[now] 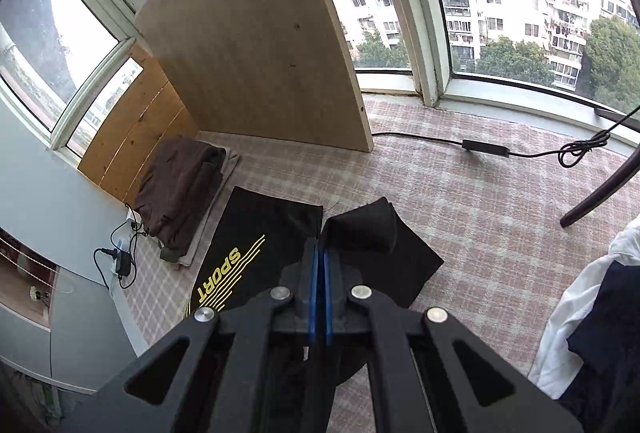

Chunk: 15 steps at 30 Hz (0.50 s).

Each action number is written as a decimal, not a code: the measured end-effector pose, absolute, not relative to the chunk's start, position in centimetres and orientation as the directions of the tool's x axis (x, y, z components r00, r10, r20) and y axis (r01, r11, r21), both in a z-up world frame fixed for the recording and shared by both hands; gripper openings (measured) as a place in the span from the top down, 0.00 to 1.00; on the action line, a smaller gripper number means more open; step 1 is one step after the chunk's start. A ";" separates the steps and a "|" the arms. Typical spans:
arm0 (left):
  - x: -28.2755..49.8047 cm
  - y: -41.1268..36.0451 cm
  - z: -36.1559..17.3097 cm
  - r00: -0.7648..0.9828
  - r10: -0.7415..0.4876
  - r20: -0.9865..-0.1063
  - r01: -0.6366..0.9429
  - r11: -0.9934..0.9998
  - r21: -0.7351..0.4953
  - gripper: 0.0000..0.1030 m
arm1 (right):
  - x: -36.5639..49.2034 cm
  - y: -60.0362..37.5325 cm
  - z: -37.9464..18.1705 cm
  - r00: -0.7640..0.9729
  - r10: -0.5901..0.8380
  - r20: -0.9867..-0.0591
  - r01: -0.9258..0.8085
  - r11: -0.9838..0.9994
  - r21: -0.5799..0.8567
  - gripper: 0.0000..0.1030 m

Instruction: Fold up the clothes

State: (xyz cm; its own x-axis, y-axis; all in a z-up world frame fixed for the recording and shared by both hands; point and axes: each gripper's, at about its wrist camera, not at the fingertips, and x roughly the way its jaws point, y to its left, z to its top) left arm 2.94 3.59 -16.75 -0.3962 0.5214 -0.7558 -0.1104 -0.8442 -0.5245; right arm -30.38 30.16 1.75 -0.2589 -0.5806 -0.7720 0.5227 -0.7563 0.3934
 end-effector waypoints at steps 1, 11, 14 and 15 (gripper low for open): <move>3.2 2.1 -17.5 -0.403 0.522 -0.752 -0.090 -0.840 -0.535 0.92 | -30.2 27.2 1.6 -0.251 -0.574 -0.779 0.534 -0.753 0.383 0.98; 5.4 -6.8 -24.9 -0.367 0.567 -0.738 0.023 -0.787 -0.616 0.92 | -29.7 4.6 -8.2 -0.172 -0.385 -0.907 0.599 -0.771 0.214 0.98; 5.9 -8.0 -26.1 -0.366 0.593 -0.717 0.031 -0.762 -0.647 0.92 | -29.9 2.0 -10.5 -0.168 -0.339 -0.926 0.587 -0.789 0.182 0.98; 6.0 -8.2 -26.2 -0.370 0.599 -0.710 0.030 -0.756 -0.653 0.92 | -30.0 1.6 -11.0 -0.165 -0.332 -0.929 0.580 -0.794 0.180 0.98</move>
State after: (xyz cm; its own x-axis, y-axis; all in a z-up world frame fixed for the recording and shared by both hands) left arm 5.97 -8.24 -26.17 -0.3697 0.5990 -0.7103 0.0300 -0.7564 -0.6534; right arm -30.01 1.60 -10.98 -0.1653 -0.3318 -0.9288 0.5804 -0.7941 0.1804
